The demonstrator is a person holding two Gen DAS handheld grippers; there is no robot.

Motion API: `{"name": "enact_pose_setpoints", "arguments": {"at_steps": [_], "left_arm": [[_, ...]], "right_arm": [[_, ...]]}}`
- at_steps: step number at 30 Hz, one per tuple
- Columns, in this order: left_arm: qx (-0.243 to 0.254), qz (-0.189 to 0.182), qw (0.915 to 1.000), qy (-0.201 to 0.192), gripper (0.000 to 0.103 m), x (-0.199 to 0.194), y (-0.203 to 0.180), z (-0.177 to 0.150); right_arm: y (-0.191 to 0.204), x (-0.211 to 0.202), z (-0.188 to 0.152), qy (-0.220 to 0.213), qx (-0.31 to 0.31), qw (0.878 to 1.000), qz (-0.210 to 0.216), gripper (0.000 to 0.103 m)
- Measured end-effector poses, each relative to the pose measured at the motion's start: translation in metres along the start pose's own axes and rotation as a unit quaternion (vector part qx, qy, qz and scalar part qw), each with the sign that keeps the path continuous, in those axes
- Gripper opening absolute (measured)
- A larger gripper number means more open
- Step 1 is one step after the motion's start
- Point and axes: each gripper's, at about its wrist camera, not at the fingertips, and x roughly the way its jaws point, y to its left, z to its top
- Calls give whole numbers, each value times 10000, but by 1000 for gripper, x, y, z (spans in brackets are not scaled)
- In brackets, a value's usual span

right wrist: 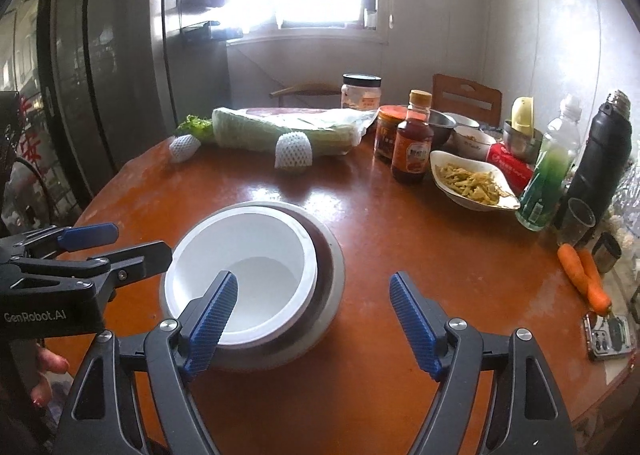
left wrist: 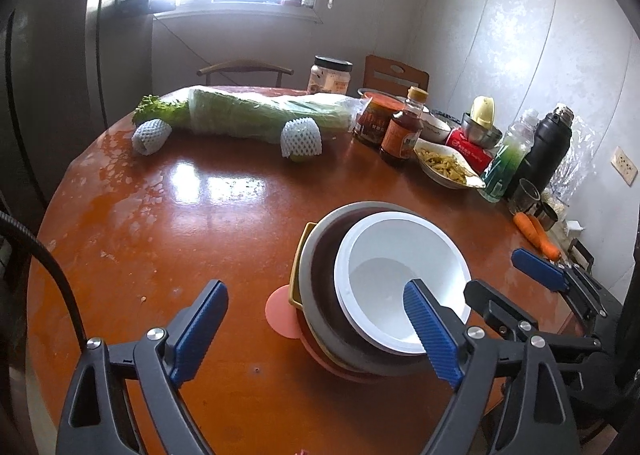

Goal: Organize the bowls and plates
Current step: 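Open the left gripper and withdraw from the stacked dishes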

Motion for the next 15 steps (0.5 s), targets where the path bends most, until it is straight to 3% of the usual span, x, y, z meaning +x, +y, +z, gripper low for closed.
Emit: {"name": "enact_pose_setpoints", "arguments": {"at_steps": [15], "left_arm": [[30,85,9999,-91,90,-7,-4,-18]], "right_arm": [[-4,-20,-16,-177,45,9998,11,81]]}}
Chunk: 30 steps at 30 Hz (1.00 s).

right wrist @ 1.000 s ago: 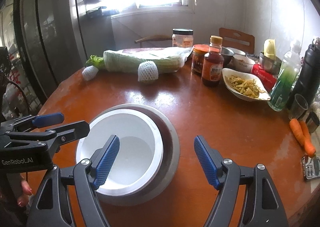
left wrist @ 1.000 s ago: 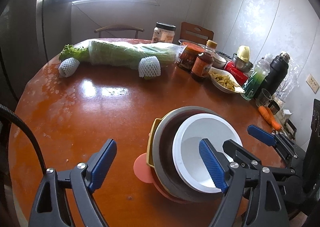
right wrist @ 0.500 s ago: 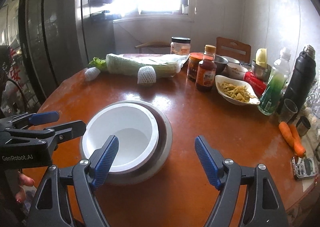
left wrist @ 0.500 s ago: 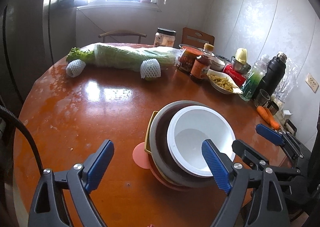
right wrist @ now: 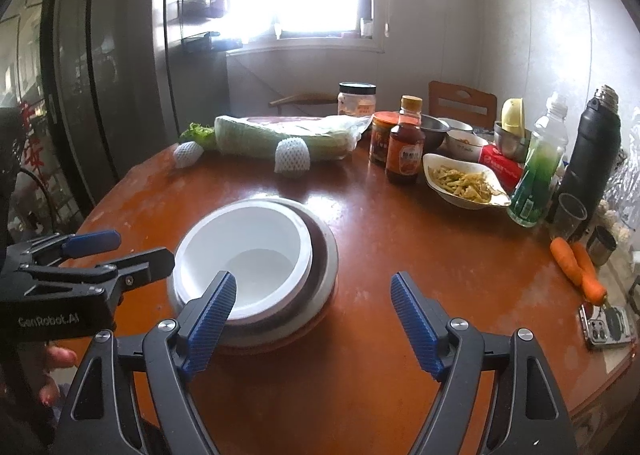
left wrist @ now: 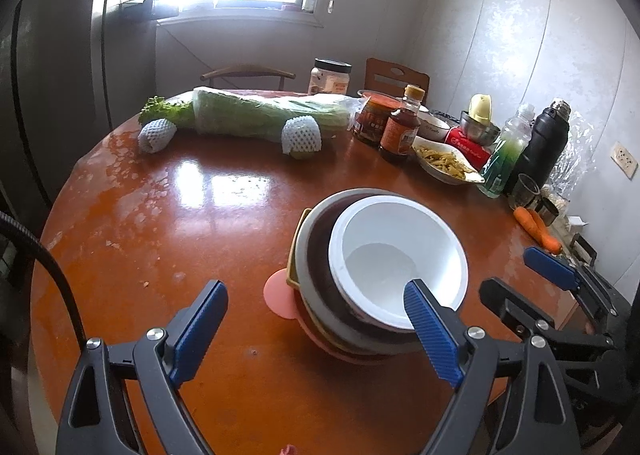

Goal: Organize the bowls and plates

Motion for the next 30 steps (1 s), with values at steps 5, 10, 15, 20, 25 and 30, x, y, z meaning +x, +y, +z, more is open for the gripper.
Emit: {"name": "enact_pose_setpoints", "arguments": {"at_steps": [5,10,15,20,25,30], "left_arm": [[-65,59,9999,-82,90,-4,3,-9],[-32,211,9998,-46,90,-5,4,-19],[-92,187,9998,-59,90,-7,8,-26],[-137,236,9996,-111,90,-6,10,-32],[-183,262,9995,-81,90,-3,7,-47],[-243,260,9994,40,90,0,8,-58]], "right_arm": [[-3,-6,-9,-59,38,10000,-15,81],[-1,-16,-17,-241,22,9997,56,82],[3,-23,-22,-401,23,9991,98,82],[11,-27,-29,-546,-52,9984,168,83],[18,-23,-41,-456,-74,9985,279,84],[23,-16,-55,-279,-62,9989,376,85]]}}
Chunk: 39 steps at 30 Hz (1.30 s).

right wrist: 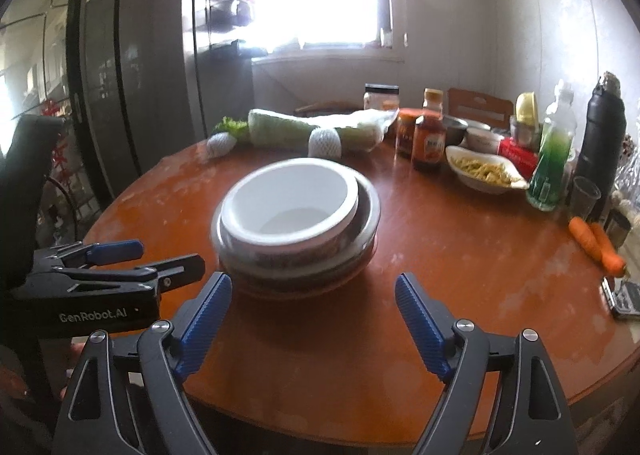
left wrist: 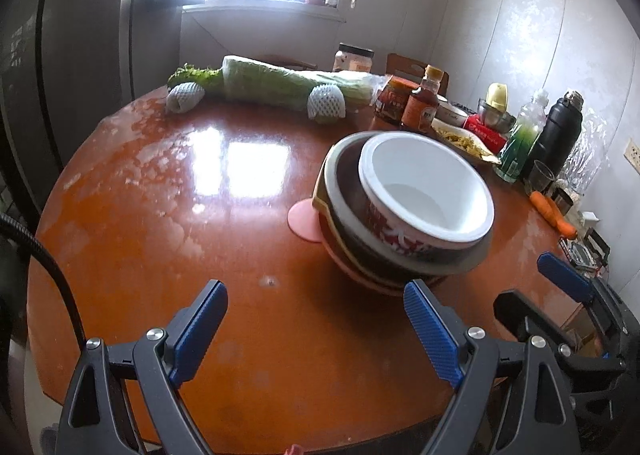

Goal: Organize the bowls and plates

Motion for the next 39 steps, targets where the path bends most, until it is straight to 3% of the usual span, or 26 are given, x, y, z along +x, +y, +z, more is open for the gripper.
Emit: {"name": "enact_pose_setpoints", "arguments": {"at_steps": [21,39], "left_arm": [[79,144,9997,163,90,11,1,-17],[147,259,9992,255,90,15,0,-20]], "right_arm": [[-3,8,-30,173,293,9994,-53,86],[-11,11,-37,266,376,9988,-186,86]]}}
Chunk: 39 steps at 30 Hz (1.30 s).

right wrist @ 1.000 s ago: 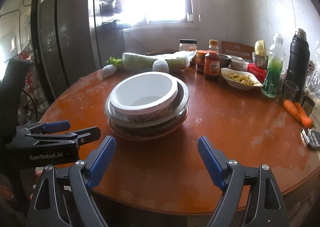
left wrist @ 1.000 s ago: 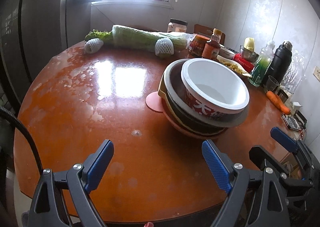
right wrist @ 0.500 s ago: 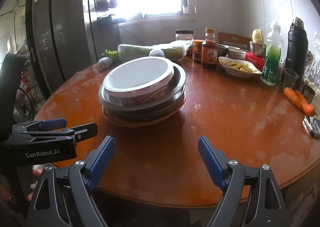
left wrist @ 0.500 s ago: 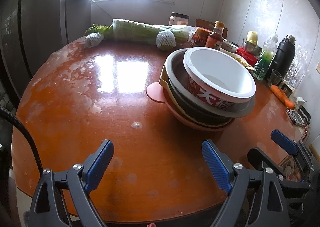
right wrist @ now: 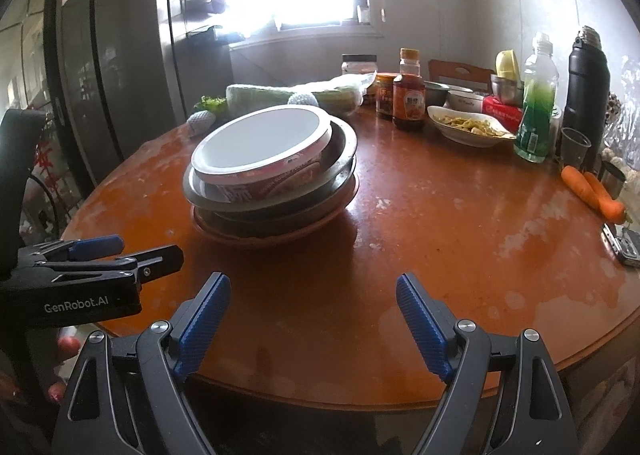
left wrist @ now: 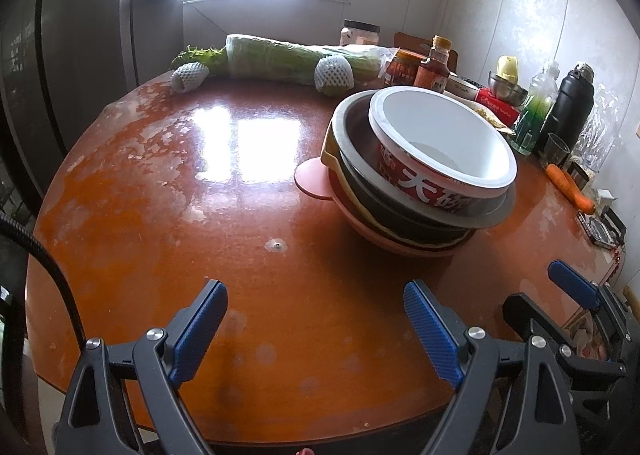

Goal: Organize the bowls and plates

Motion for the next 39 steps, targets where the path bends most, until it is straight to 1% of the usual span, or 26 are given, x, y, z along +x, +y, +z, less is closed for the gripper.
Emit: {"name": "enact_pose_setpoints", "arguments": {"at_steps": [39], "left_arm": [[-67,80,9999,33,90,0,3,0]], "right_arm": [[0,1,-1,32,-23,10000,-50,86]]}}
